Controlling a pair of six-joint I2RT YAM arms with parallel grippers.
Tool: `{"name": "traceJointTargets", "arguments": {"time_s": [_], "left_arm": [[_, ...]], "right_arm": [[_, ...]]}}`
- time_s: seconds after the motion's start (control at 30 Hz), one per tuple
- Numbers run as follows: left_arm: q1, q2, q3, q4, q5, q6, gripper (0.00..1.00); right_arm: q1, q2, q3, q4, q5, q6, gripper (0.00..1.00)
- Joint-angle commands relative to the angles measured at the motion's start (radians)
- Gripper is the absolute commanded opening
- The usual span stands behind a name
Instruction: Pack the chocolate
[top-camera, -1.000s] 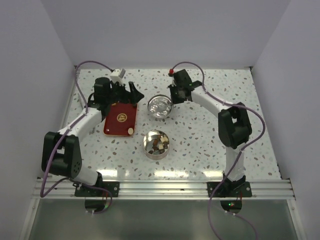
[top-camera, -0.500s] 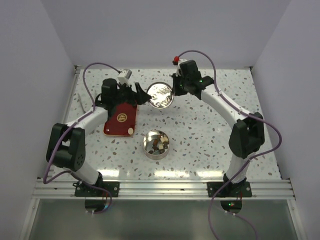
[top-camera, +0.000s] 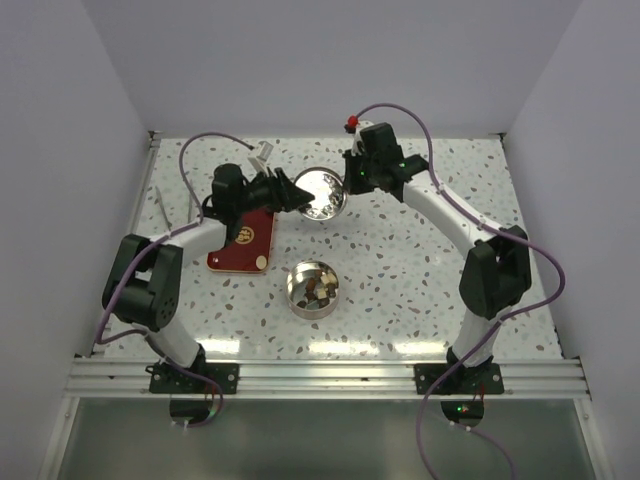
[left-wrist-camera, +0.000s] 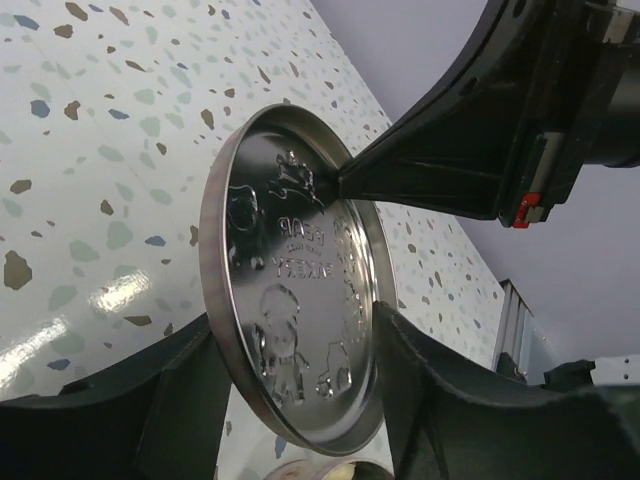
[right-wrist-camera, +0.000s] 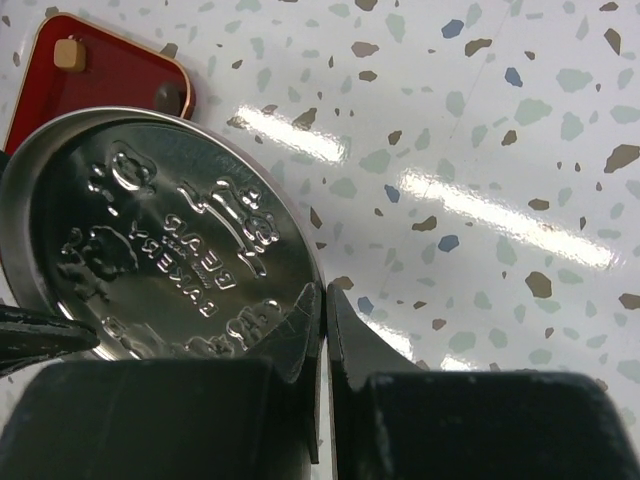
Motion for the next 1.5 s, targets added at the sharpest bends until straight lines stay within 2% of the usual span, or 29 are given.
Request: {"name": "traceJointTargets", "arguments": {"time_s": [0.0, 0.07, 0.2, 0.27, 0.33, 0.43, 0.47, 0.53, 0.6, 0.63, 0.67, 0.7, 0.83, 0.93, 0.97, 1.07, 1.2, 1.3, 1.33, 1.37, 1.47], "left_arm": [[-0.014, 0.014, -0.003, 0.132, 0.051, -0.056, 0.58], [-0.015, 0.027, 0.002, 0.127, 0.057, -0.055, 0.50], [-0.017, 0.037, 0.002, 0.126, 0.077, -0.055, 0.24], [-0.017, 0.042, 0.005, 0.124, 0.083, -0.052, 0.17], [-0.017, 0.053, 0.008, 0.126, 0.099, -0.052, 0.15], [-0.017, 0.066, 0.014, 0.129, 0.111, -0.049, 0.07], [-0.017, 0.070, 0.017, 0.129, 0.111, -0.041, 0.00], [-0.017, 0.079, 0.028, 0.106, 0.103, -0.021, 0.00], [-0.017, 0.082, 0.057, 0.031, 0.068, 0.046, 0.00], [-0.017, 0.082, 0.068, 0.005, 0.051, 0.077, 0.00], [-0.017, 0.080, 0.092, -0.021, 0.034, 0.135, 0.00], [-0.017, 0.079, 0.101, -0.061, 0.008, 0.163, 0.00], [-0.023, 0.022, 0.124, -0.141, -0.107, 0.318, 0.00], [-0.061, -0.059, 0.063, -0.160, -0.264, 0.529, 0.00], [-0.096, -0.085, 0.036, -0.120, -0.354, 0.571, 0.00], [-0.159, -0.192, -0.095, 0.017, -0.491, 0.701, 0.00], [-0.227, -0.312, -0.222, 0.162, -0.619, 0.853, 0.00], [-0.319, -0.337, -0.241, 0.211, -0.772, 0.965, 0.00], [-0.345, -0.337, -0.251, 0.228, -0.817, 1.044, 0.00], [-0.391, -0.332, -0.258, 0.269, -0.899, 1.083, 0.00], [-0.465, -0.320, -0.271, 0.346, -0.999, 1.215, 0.00]], "right_arm": [[0.000, -0.063, -0.009, 0.037, -0.024, 0.008, 0.00], [0.001, -0.071, -0.015, 0.040, -0.021, 0.006, 0.00], [0.000, -0.077, -0.015, 0.034, -0.017, 0.002, 0.00], [0.001, -0.079, -0.020, 0.033, -0.018, 0.000, 0.00], [0.000, -0.080, -0.021, 0.034, -0.015, 0.002, 0.00], [0.000, -0.088, -0.018, 0.030, -0.017, 0.002, 0.06], [0.000, -0.091, -0.018, 0.030, -0.017, 0.000, 0.10], [0.000, -0.096, -0.018, 0.027, -0.018, -0.003, 0.28], [0.000, -0.109, -0.015, 0.014, -0.021, -0.007, 0.49], [0.000, -0.114, -0.003, -0.001, -0.023, -0.018, 0.64], [0.000, -0.128, 0.006, -0.040, -0.023, -0.026, 0.71], [0.001, -0.143, 0.013, -0.061, -0.020, -0.029, 0.74], [-0.008, -0.237, 0.020, -0.094, -0.015, -0.023, 0.81], [-0.061, -0.264, 0.077, -0.157, -0.085, 0.031, 0.82], [-0.074, -0.263, 0.094, -0.171, -0.112, 0.048, 0.82], [-0.132, -0.252, 0.131, -0.184, -0.258, 0.126, 0.81], [-0.195, -0.206, 0.164, -0.190, -0.383, 0.250, 0.80], [-0.206, -0.182, 0.166, -0.180, -0.498, 0.340, 0.78], [-0.206, -0.169, 0.165, -0.171, -0.523, 0.362, 0.78], [-0.206, -0.166, 0.163, -0.174, -0.540, 0.378, 0.77], [-0.206, -0.159, 0.164, -0.205, -0.563, 0.402, 0.77]]}}
